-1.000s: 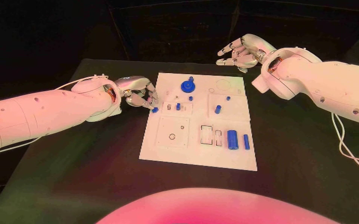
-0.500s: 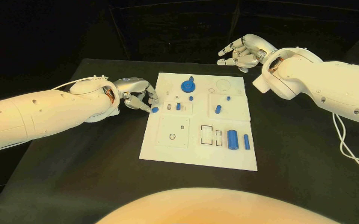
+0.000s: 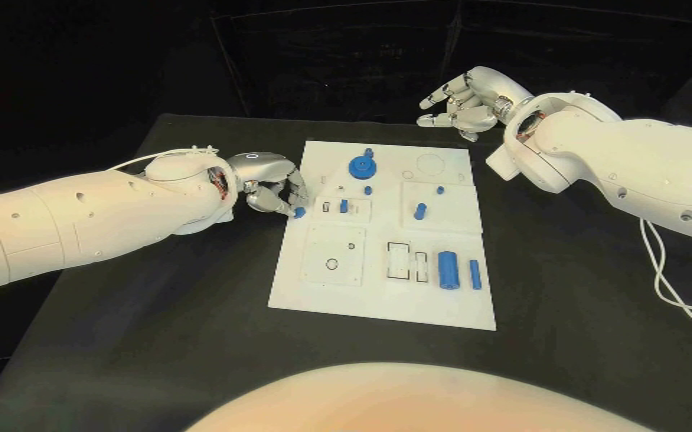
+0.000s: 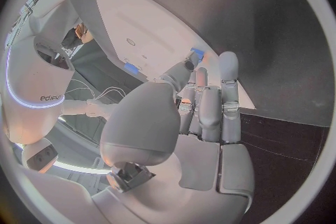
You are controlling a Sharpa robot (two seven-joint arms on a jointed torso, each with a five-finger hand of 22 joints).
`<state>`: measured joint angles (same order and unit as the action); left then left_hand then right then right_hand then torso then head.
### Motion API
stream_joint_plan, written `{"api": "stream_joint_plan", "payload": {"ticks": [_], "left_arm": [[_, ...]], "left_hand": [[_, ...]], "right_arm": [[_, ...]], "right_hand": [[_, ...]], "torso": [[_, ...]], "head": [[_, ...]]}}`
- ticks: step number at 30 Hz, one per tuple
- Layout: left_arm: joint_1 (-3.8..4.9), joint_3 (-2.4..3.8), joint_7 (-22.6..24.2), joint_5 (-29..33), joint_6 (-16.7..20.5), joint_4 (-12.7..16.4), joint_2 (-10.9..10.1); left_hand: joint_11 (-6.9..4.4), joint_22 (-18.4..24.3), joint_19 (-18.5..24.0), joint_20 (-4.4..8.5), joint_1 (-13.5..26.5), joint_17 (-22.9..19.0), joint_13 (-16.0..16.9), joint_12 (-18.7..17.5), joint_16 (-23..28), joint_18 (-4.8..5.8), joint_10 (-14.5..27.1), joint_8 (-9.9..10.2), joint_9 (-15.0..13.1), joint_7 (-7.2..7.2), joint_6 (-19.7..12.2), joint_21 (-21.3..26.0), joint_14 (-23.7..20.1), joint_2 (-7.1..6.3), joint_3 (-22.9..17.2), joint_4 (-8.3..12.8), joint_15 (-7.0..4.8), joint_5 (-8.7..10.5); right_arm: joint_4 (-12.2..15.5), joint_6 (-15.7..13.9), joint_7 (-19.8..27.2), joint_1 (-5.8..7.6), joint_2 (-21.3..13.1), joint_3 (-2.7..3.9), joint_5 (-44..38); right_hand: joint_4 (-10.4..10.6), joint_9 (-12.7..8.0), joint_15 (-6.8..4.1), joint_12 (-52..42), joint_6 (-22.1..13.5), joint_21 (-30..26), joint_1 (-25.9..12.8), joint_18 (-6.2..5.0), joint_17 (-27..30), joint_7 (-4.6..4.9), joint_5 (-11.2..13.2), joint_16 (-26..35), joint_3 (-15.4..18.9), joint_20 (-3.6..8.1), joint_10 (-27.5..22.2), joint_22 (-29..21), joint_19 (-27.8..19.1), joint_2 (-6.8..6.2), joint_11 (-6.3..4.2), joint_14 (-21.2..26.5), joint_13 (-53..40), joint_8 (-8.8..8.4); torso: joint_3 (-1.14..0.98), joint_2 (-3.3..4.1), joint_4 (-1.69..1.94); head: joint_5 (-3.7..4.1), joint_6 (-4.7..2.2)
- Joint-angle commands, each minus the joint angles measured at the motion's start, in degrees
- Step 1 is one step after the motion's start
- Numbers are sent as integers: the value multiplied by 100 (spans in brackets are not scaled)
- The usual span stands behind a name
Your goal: Assemble the parts on the task board
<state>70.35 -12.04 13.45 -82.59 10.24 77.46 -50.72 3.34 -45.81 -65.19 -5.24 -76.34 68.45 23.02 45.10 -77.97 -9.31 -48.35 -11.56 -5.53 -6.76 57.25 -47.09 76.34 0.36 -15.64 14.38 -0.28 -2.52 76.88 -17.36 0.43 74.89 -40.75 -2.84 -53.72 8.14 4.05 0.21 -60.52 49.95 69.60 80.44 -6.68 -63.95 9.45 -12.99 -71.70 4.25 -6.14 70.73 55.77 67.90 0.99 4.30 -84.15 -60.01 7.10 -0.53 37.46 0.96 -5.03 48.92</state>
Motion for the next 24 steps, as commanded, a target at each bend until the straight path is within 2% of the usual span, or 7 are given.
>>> {"api": "stream_joint_plan", "payload": {"ticks": [1, 4, 7, 10, 14, 20, 24], "left_arm": [[7, 4, -281, -95, -129, 13, 10], [7, 4, -558, -93, -66, 36, 8], [7, 4, -820, -89, -12, 65, -1], [7, 4, -1086, -40, 50, 111, -23], [8, 5, -1441, 50, 110, 189, -61], [21, 8, -2144, 474, 226, 354, -137], [72, 10, -2770, 1069, 102, 428, -167]], "left_hand": [[-15, -210, -152, -17, 198, 184, 55, 129, -126, -27, -102, 33, 12, 7, 70, -212, 155, -50, 86, -111, -16, -17], [-82, -989, -703, 2, 851, 905, 224, 498, -567, 125, -403, -39, -18, 36, 249, -1011, 669, -313, 518, -476, -70, -28], [-126, -1579, -1149, 74, 1312, 1486, 406, 901, -893, 252, -700, -229, -110, 68, 439, -1631, 1047, -434, 934, -867, -135, -9], [-165, -1895, -1363, 116, 1711, 1838, 519, 1154, -1064, 320, -884, -418, -202, 112, 552, -1952, 1230, -413, 1238, -1283, -179, -22], [-255, -2218, -1574, 201, 1789, 2151, 677, 1489, -1201, 390, -1076, -737, -374, 194, 518, -2273, 1364, -354, 1574, -1775, -261, -24], [-400, -2595, -1789, 316, 1674, 2155, 1837, 2283, -1203, 479, -1801, -1385, -750, 335, 432, -2626, 1366, -227, 1959, -2561, -398, -19], [-458, -2701, -1846, 371, 1530, 2155, 2254, 2526, -1203, 502, -2037, -1750, -988, 393, 313, -2717, 1366, -135, 2129, -2931, -445, -20]], "right_arm": [[2, 29, 37, 11, 5, 4, 11], [2, 27, 36, 11, 6, 3, 11], [3, 25, 34, 11, 7, 3, 11], [4, 23, 33, 11, 6, 3, 11], [4, 19, 31, 11, 4, 3, 11], [3, 13, 28, 11, 6, 3, 11], [1, 10, 23, 11, 10, 3, 11]], "right_hand": [[-3, 1, -40, -18, -22, -16, -14, -39, -9, -1, -22, 12, 47, -3, 21, 6, 35, 51, -5, -70, -8, 37], [4, 1, -41, -23, -20, -16, -19, -39, -11, -1, -21, 12, 51, -2, 24, 7, 36, 57, -5, -71, -10, 38], [7, 1, -41, -23, -20, -16, -21, -39, -13, -1, -21, 11, 52, -2, 25, 6, 36, 60, -5, -72, -10, 39], [13, 1, -41, -25, -19, -14, -26, -38, -11, 0, -22, 13, 54, -2, 26, 10, 39, 66, -5, -72, -11, 40], [13, 1, -41, -25, -19, -14, -26, -38, -11, 0, -22, 13, 54, -2, 26, 10, 39, 66, -5, -72, -11, 40], [25, 1, -41, -29, -18, -13, -36, -37, -18, 0, -22, 9, 60, -2, 30, 13, 43, 75, -4, -74, -14, 42], [25, 1, -41, -29, -18, -13, -36, -37, -18, 0, -22, 9, 60, -2, 30, 13, 43, 75, -4, -74, -14, 42]], "torso": [[-1, 3, -1], [-4, 1, 11], [-1, 1, 12], [0, 2, 10], [-3, -4, 7], [-4, 0, 5], [-10, 1, 1]], "head": [[9, 0], [11, -3], [13, -2], [9, -9], [14, -8], [18, -11], [14, -17]]}}
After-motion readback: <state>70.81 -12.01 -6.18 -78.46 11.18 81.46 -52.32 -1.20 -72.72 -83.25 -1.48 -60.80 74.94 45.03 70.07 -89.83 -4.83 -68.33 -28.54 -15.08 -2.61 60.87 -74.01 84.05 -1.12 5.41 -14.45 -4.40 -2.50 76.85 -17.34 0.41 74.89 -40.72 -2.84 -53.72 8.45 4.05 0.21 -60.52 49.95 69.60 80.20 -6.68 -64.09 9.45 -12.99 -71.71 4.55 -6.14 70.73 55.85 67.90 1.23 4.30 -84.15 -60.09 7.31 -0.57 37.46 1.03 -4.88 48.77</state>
